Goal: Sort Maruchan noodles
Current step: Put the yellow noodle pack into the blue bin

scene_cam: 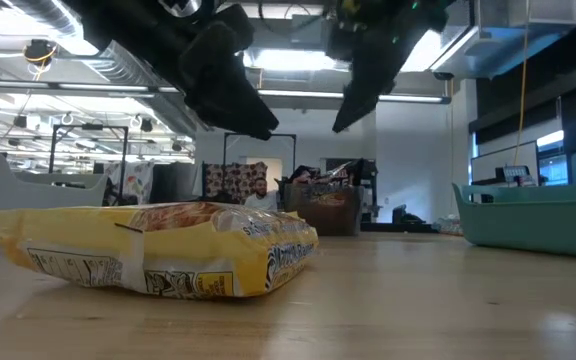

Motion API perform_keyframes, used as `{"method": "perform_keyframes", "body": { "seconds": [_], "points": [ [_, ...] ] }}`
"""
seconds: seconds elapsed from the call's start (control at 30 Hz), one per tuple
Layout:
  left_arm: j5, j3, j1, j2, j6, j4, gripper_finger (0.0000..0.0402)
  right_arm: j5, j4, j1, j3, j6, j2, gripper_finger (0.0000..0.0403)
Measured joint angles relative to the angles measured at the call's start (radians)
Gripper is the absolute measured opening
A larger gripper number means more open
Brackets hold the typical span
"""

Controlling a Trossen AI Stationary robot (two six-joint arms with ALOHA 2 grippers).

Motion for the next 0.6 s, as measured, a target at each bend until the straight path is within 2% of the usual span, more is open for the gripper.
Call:
{"method": "perform_keyframes", "body": {
  "seconds": [0.07, 0.2, 0.33, 0.47, 0.6],
  "points": [
    [0.035, 0.0, -0.012, 0.0, -0.008, -0.004, 0.0279, -0.001, 0.013, 0.07, -0.032, 0.034, -0.019, 0.0261],
    [0.044, 0.0, -0.043, 0.0, -0.038, -0.018, 0.0278, 0.021, 0.124, 0.194, -0.122, 0.074, -0.023, 0.0265],
    [0.027, 0.0, -0.071, 0.006, -0.062, -0.034, 0.0274, 0.069, 0.341, 0.286, -0.247, 0.128, -0.023, 0.0254],
    [0.024, 0.001, -0.068, 0.029, -0.096, -0.029, 0.0273, 0.151, 0.599, 0.336, -0.377, 0.189, -0.022, 0.0242],
    [0.019, 0.001, -0.048, 0.056, -0.162, -0.042, 0.0273, 0.188, 0.774, 0.346, -0.464, 0.226, -0.022, 0.0232]
  ]
}}
